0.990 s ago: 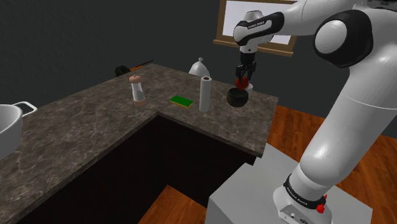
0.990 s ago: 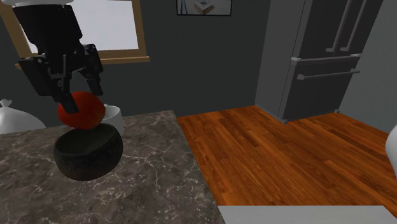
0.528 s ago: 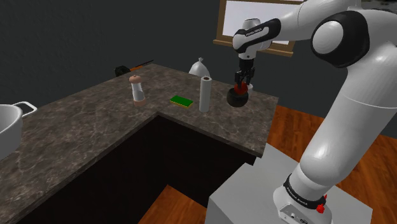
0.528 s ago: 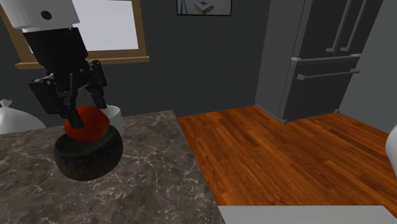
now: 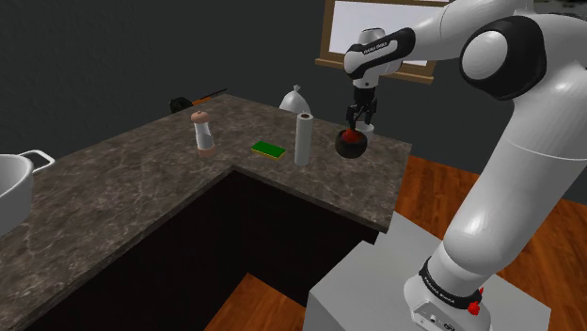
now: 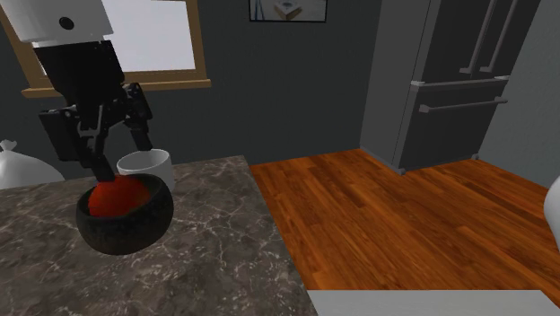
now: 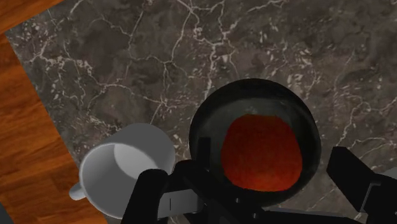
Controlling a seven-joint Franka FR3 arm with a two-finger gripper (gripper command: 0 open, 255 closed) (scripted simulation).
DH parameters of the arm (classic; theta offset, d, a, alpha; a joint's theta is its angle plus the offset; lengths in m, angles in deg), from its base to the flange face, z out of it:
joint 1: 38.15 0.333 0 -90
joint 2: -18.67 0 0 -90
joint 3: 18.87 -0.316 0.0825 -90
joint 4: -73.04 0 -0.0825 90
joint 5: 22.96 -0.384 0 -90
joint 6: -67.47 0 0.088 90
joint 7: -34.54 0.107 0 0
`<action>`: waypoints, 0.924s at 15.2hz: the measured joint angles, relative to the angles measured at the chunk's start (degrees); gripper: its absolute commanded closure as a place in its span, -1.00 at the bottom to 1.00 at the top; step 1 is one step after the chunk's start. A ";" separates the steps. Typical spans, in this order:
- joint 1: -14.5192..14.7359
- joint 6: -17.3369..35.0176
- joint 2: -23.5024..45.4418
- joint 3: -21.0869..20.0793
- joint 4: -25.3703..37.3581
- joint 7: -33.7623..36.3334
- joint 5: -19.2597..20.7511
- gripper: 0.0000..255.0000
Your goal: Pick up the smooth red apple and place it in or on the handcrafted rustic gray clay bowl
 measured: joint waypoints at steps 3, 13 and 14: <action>0.00 0.00 0.00 0.00 0.00 0.00 0.00 -1.00; 0.25 -7.10 -0.82 -0.16 6.33 0.13 0.18 -1.00; 0.25 -7.13 -0.82 -0.16 6.35 0.14 0.18 -1.00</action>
